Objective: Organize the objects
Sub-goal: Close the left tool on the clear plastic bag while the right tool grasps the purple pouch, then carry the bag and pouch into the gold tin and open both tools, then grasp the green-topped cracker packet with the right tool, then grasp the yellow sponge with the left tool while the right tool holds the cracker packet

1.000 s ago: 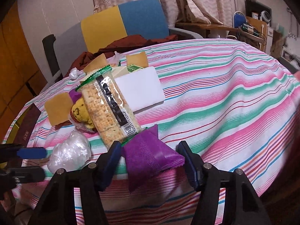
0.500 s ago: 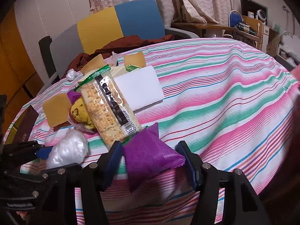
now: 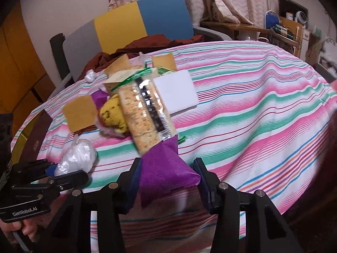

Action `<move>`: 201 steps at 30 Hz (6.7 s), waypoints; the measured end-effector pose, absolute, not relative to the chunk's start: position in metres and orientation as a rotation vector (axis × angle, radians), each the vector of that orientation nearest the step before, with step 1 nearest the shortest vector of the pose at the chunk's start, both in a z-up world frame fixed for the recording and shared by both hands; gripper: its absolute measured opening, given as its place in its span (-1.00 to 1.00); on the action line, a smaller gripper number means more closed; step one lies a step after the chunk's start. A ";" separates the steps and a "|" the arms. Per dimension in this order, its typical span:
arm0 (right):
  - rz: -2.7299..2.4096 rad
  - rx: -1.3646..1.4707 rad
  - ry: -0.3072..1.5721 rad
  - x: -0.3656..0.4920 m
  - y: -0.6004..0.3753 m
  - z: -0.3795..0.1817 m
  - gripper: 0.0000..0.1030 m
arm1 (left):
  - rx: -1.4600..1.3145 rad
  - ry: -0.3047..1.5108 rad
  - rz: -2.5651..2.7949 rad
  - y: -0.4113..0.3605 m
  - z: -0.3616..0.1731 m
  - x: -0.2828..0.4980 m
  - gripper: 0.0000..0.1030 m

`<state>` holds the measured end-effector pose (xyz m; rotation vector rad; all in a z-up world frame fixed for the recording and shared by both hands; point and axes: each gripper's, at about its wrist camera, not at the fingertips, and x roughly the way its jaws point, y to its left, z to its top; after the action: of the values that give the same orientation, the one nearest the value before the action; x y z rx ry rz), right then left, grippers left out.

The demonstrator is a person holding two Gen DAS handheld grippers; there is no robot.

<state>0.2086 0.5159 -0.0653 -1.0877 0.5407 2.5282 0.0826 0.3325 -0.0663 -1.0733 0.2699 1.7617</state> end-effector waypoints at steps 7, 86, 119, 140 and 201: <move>2.619 -1.102 0.573 0.200 0.488 -0.049 -0.03 | -1.013 0.210 1.837 0.287 -0.047 0.085 -0.38; 3.079 -1.175 0.493 0.067 0.236 -0.022 0.76 | -1.107 -0.142 2.484 0.018 -0.017 0.003 0.09; 2.595 -1.011 0.178 0.122 0.498 -0.042 0.45 | -0.959 0.159 2.077 0.188 0.007 0.066 0.23; 2.681 -0.990 0.548 0.135 0.521 -0.071 -0.11 | -1.007 0.263 1.951 0.282 -0.014 0.028 0.23; 2.617 -1.086 0.729 0.179 0.478 -0.075 -0.12 | -0.979 0.325 1.923 0.349 -0.047 -0.004 0.28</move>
<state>0.1791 0.4776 -0.0755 -1.0865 0.7286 2.6165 -0.0038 0.3486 -0.0469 -0.9792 0.3250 1.9226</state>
